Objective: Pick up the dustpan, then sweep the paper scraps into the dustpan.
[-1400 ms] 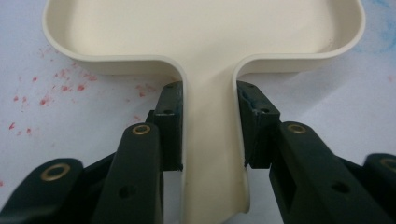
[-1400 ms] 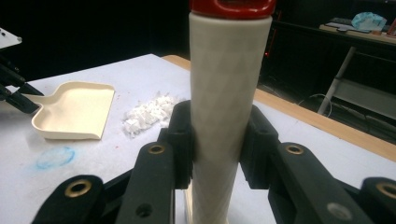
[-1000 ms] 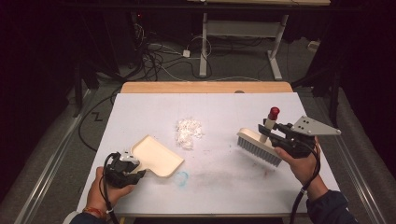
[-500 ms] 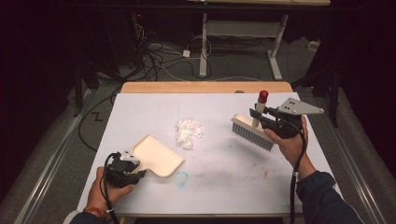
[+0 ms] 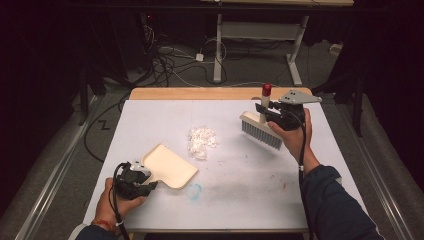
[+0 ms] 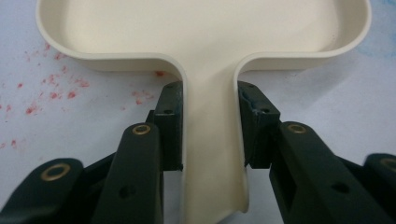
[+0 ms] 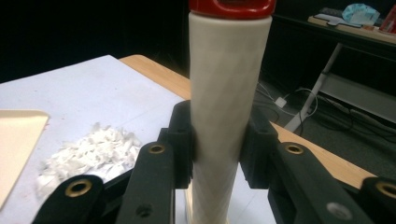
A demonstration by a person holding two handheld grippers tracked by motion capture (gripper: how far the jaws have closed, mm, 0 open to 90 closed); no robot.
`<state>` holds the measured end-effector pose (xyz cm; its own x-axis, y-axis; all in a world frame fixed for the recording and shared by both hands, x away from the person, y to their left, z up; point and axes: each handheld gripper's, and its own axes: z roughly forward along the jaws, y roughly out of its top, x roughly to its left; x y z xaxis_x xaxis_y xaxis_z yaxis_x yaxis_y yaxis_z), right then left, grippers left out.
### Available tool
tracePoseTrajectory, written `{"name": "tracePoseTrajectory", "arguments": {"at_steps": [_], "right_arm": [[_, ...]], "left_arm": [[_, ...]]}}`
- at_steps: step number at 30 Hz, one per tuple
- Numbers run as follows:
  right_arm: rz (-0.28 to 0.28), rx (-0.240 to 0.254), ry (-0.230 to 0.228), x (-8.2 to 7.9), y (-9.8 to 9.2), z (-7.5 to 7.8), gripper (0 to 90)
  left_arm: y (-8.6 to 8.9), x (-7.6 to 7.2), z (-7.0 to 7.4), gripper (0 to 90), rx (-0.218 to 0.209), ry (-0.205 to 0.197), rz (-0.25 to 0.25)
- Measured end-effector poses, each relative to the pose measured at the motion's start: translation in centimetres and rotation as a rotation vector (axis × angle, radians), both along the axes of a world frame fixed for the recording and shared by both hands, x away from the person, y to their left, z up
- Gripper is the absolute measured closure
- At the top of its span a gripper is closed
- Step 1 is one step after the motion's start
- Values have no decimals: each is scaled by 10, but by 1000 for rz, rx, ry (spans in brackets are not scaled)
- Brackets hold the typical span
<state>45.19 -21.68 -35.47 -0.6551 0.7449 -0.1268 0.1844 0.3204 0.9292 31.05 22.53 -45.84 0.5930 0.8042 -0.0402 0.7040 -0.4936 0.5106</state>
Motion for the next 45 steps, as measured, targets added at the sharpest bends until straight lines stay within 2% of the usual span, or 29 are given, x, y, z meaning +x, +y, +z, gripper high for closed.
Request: {"name": "tracePoseTrajectory", "arguments": {"at_steps": [6, 20, 31, 38, 43, 45], "right_arm": [[-22, 32, -1, 9, 8, 0, 703], [-19, 28, -16, 6, 27, 10, 703], [-1, 5, -11, 10, 39, 6, 703], [-7, 5, -1, 21, 48, 1, 703], [-10, -6, -18, 26, 58, -2, 703], [-7, -14, -11, 26, 62, -5, 703]], "left_arm": [[-1, 1, 0, 635, 9, -1, -4], [0, 1, -2, 634, 9, 7, -6], [-1, 3, -2, 634, 14, 9, -8], [-2, 3, -2, 634, 20, 11, -8], [-2, 2, 0, 634, 22, 5, -8], [-2, 3, -1, 634, 21, 9, -9]]}}
